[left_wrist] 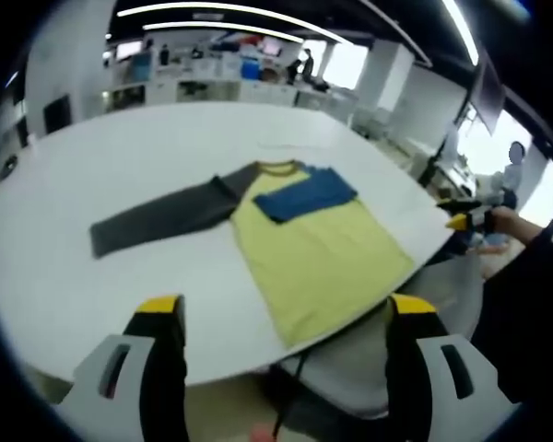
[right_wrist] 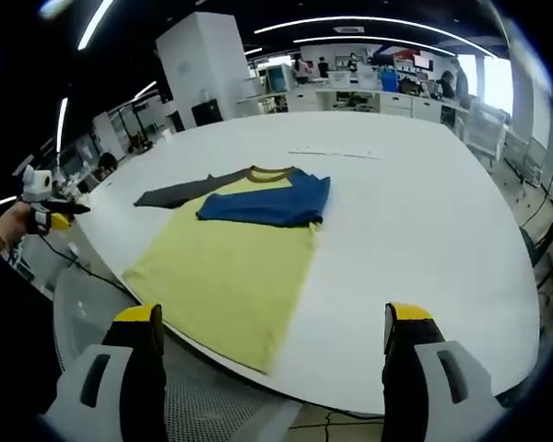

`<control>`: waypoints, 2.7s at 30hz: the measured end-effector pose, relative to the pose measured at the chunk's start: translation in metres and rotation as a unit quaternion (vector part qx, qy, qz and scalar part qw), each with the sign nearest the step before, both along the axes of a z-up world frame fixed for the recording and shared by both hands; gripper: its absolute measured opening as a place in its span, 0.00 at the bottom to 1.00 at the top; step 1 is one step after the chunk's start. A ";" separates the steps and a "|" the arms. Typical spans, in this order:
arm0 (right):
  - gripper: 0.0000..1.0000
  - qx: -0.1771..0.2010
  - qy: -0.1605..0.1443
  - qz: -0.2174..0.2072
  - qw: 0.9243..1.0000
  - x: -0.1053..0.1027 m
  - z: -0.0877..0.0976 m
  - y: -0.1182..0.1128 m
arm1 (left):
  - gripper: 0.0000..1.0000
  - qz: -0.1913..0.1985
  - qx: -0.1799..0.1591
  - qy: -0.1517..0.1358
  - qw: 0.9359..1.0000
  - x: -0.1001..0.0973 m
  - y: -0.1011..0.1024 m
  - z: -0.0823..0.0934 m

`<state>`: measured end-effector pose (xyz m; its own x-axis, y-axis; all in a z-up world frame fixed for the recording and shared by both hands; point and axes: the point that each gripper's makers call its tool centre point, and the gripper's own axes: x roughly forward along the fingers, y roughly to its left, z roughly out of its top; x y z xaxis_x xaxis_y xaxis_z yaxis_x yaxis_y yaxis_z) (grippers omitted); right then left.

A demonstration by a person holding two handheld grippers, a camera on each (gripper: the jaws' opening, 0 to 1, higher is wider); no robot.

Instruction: Fold the garment on the visible template until the final outline fits inside the template.

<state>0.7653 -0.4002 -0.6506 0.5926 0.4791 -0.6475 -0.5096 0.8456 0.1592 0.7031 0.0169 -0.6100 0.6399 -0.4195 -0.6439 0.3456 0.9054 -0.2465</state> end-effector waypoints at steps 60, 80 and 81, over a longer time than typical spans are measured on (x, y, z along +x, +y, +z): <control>0.98 0.001 0.033 -0.025 0.999 0.035 -0.011 0.028 | 0.83 0.134 0.019 0.038 0.990 0.132 0.167 -0.063; 0.98 -0.013 0.051 -0.030 0.998 0.049 -0.017 0.028 | 0.75 0.198 -0.017 0.048 0.979 0.194 0.233 -0.122; 0.98 -0.013 0.052 -0.030 0.998 0.050 -0.017 0.030 | 0.74 0.209 -0.021 0.044 0.977 0.199 0.238 -0.125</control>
